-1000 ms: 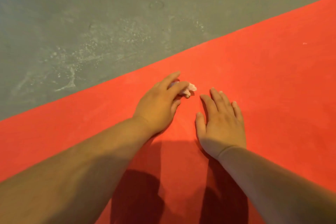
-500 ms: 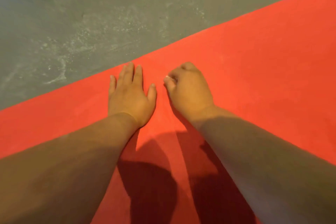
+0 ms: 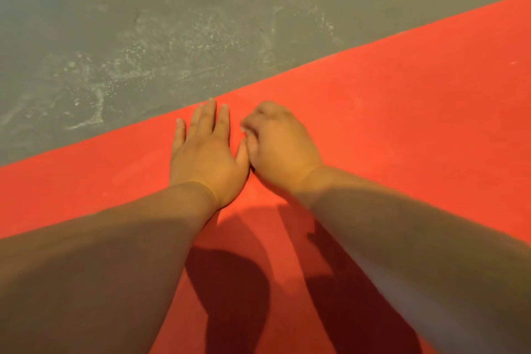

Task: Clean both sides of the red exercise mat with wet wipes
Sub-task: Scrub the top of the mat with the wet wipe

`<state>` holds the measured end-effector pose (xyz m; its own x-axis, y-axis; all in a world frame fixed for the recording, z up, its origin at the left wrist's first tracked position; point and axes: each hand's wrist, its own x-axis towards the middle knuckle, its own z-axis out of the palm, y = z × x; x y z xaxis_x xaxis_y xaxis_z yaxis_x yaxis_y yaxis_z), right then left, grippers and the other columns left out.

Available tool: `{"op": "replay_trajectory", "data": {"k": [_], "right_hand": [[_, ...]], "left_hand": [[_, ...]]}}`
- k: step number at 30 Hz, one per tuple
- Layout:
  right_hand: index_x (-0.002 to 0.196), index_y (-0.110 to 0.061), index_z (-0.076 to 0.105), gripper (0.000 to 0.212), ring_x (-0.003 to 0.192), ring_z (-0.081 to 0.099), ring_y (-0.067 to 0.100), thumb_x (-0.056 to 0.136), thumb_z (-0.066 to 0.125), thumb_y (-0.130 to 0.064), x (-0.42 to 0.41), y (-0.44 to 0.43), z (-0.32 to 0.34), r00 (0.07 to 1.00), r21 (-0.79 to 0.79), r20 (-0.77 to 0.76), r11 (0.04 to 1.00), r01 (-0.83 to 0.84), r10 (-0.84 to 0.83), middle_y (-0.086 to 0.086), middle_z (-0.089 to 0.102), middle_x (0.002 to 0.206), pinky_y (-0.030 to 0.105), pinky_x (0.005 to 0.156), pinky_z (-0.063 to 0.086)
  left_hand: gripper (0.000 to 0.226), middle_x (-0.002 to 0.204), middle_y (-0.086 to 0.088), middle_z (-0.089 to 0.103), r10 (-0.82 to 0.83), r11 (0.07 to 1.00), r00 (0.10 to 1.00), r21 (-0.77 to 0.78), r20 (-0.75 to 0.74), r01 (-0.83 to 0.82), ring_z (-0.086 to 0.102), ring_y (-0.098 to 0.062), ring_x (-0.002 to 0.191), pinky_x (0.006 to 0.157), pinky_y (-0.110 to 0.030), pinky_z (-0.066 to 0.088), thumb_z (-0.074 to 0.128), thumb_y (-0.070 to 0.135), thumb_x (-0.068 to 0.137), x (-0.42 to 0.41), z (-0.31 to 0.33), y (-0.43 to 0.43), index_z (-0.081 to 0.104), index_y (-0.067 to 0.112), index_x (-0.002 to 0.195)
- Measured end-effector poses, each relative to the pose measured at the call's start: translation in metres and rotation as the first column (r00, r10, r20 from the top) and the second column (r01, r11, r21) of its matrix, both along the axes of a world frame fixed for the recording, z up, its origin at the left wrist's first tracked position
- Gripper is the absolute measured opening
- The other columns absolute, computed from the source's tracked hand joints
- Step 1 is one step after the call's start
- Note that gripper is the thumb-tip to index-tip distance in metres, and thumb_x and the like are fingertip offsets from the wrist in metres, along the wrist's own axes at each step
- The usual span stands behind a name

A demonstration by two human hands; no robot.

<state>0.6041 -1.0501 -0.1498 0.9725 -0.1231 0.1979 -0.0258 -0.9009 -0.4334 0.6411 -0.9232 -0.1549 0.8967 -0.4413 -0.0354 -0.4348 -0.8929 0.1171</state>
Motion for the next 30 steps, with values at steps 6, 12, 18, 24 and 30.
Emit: {"op": "replay_trajectory", "data": {"k": [6, 12, 18, 24, 30], "right_hand": [[0.1, -0.004, 0.072, 0.025, 0.099, 0.059, 0.035, 0.084, 0.053, -0.006, 0.04, -0.117, 0.002, 0.904, -0.031, -0.03, 0.905, 0.425, -0.426, 0.021, 0.065, 0.104, 0.034, 0.086, 0.042], [0.103, -0.007, 0.072, 0.028, 0.103, 0.062, 0.028, 0.084, 0.052, -0.009, 0.073, -0.045, 0.003, 0.934, 0.073, -0.113, 0.935, 0.347, -0.338, 0.015, 0.069, 0.107, 0.031, 0.088, 0.045], [0.1, -0.007, 0.071, 0.021, 0.101, 0.057, 0.031, 0.084, 0.058, -0.014, 0.061, -0.058, 0.011, 0.992, -0.034, -0.083, 0.995, 0.095, -0.098, 0.017, 0.064, 0.105, 0.032, 0.086, 0.038], [0.106, 0.0, 0.067, 0.03, 0.107, 0.057, 0.035, 0.084, 0.047, -0.001, 0.05, -0.122, 0.005, 0.852, -0.101, -0.063, 0.852, 0.513, -0.52, 0.022, 0.062, 0.113, 0.037, 0.095, 0.041], [0.083, -0.005, 0.069, 0.01, 0.086, 0.058, 0.035, 0.075, 0.063, -0.005, -0.011, -0.041, 0.005, 0.991, -0.088, -0.045, 0.988, -0.126, 0.122, 0.014, 0.062, 0.087, 0.039, 0.079, 0.046]], "left_hand": [[0.063, 0.162, -0.005, 0.006, -0.015, 1.0, 1.0, 0.014, -0.002, 0.015, 0.002, -0.017, 0.148, 0.119, -0.043, -0.001, 0.027, 0.043, 0.097, 0.001, 0.001, -0.001, 0.014, 0.016, 0.153], [0.061, 0.161, -0.006, 0.007, -0.026, 1.0, 1.0, 0.005, -0.01, 0.026, 0.004, -0.019, 0.148, 0.119, -0.044, -0.001, 0.028, 0.04, 0.098, 0.002, 0.004, -0.001, 0.015, 0.015, 0.153], [0.06, 0.161, -0.006, 0.007, -0.036, 0.999, 0.999, 0.012, -0.018, 0.036, 0.004, -0.02, 0.148, 0.119, -0.043, -0.001, 0.028, 0.038, 0.099, 0.004, 0.004, -0.002, 0.016, 0.014, 0.153], [0.06, 0.161, -0.008, 0.008, -0.04, 0.999, 0.999, 0.013, -0.019, 0.04, 0.007, -0.021, 0.148, 0.119, -0.044, 0.001, 0.03, 0.036, 0.099, 0.006, 0.002, -0.003, 0.018, 0.012, 0.153], [0.058, 0.16, -0.01, 0.012, -0.057, 0.998, 0.998, -0.005, -0.021, 0.057, 0.01, -0.022, 0.147, 0.119, -0.044, 0.002, 0.032, 0.033, 0.099, 0.008, 0.004, -0.004, 0.021, 0.01, 0.152]]}}
